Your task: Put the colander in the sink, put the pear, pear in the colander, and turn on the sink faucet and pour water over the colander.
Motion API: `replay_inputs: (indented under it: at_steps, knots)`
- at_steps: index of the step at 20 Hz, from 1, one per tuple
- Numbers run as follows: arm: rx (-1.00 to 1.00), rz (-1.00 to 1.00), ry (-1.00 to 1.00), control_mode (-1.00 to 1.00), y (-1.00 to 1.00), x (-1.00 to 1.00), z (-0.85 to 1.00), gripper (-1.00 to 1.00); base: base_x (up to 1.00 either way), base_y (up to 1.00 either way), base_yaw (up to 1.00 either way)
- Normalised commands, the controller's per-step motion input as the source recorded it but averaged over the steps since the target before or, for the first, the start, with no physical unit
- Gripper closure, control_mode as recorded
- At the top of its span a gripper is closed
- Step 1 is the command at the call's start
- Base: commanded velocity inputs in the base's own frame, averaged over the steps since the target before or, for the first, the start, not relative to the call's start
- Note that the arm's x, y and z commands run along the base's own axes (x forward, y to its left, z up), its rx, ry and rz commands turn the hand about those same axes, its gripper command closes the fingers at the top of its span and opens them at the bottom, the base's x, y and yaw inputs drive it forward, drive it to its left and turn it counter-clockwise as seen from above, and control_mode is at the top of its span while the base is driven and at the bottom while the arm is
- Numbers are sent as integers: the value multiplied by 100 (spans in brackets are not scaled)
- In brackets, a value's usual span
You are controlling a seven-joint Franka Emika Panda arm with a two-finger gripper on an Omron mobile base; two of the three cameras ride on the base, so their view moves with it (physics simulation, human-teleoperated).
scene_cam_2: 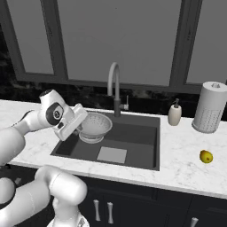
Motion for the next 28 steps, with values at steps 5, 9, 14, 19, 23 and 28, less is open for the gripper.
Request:
replay_inputs:
  at_steps: [5,9,14,19,23,28]
  knots:
    - [2,-50,-16,-100,12,43,-38,100,0,0,0]
    - [3,-38,-27,-100,30,69,-43,100,0,0,0]
    - [5,-37,-19,-100,14,76,-45,100,0,0,0]
    - [1,-39,-4,-100,15,74,-36,100,0,0,0]
    - [0,-40,0,-100,19,67,-19,100,0,0,0]
    - [0,-43,0,-100,39,48,-24,100,0,0,0]
